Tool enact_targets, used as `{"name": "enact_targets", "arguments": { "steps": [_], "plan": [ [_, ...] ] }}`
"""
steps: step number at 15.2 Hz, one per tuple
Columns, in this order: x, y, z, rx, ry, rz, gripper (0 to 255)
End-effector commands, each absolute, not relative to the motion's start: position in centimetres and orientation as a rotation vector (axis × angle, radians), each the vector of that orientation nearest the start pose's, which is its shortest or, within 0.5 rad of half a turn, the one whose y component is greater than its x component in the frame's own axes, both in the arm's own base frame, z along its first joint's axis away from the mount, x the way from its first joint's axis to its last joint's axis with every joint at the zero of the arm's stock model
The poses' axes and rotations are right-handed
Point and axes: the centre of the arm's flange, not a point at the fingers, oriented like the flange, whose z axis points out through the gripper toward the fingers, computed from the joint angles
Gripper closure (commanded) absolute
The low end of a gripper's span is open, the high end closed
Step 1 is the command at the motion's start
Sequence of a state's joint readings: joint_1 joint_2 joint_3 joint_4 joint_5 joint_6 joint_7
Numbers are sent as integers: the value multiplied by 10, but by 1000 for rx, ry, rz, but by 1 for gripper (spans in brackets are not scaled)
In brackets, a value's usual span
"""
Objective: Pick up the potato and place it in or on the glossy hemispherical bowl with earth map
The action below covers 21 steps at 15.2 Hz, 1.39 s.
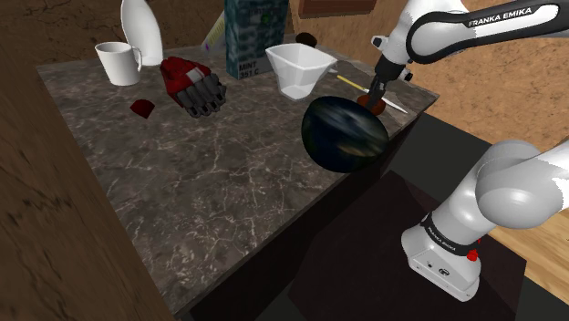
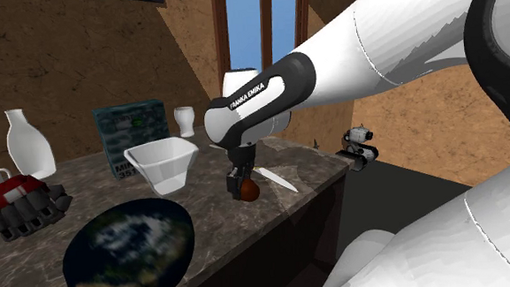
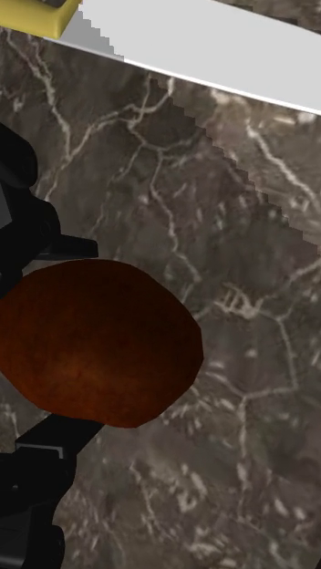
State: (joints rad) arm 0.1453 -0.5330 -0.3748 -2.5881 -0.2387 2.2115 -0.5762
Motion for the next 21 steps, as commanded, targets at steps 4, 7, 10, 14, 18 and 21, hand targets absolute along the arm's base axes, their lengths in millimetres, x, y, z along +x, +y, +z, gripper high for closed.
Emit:
{"name": "enact_targets", "arguments": {
  "steps": [4,7,10,14,18,21],
  "plan": [
    [385,-98,440,-3094,-812,-195,255],
    [385,-98,456,-3094,-812,-195,255],
    [385,-98,472,-3094,-812,-195,255],
    [385,-98,493,-3094,-812,-195,255],
    [385,-98,514,-3094,-812,-195,255],
    [385,-98,530,-3094,-812,-195,255]
  ]
}}
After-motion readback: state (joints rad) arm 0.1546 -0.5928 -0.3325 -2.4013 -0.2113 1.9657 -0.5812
